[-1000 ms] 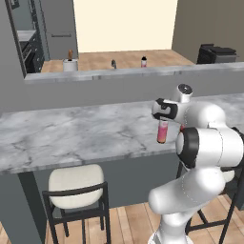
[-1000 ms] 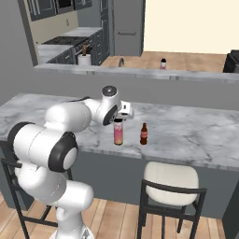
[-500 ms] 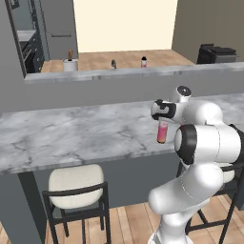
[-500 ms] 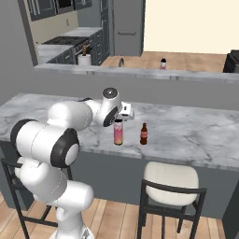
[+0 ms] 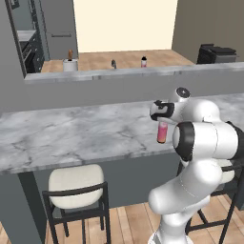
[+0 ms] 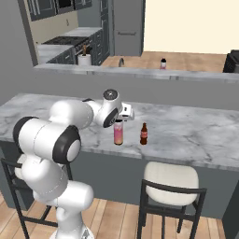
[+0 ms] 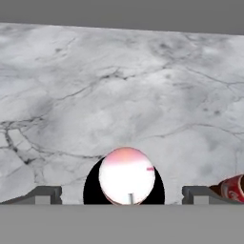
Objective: Place the large bottle from the dining counter next to the other large bottle outside the sink, and place the small bottle from the dining counter next to the other small bottle inside the sink.
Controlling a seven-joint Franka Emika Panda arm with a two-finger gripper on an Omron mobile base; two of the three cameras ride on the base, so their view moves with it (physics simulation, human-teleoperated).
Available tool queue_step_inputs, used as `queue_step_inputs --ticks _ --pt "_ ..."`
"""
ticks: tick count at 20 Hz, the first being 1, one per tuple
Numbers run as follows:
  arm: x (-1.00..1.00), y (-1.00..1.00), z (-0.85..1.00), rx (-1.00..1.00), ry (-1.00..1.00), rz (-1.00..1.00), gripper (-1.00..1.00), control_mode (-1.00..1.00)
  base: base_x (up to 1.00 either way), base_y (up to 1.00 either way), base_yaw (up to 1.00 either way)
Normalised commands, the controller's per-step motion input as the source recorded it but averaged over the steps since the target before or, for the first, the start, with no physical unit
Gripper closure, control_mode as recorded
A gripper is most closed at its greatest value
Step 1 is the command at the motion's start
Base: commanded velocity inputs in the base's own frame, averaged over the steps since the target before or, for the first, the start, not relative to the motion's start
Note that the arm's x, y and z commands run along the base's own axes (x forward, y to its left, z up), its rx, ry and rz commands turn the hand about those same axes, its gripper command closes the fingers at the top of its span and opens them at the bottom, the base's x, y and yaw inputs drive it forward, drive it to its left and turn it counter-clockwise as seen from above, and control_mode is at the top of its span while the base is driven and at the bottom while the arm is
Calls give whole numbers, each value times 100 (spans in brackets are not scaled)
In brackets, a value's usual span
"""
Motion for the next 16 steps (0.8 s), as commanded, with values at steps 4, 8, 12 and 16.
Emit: queue_step_inputs --ticks 4,8,12,16 --pt "6 -2 -9 0 -1 0 -100 -100 0 0 0" --pt "4 0 -12 0 -1 0 -100 -100 0 0 0" --pt "2 0 -12 0 -1 0 100 -100 0 0 0" --pt "2 -4 -11 0 -1 0 100 -100 0 0 0"
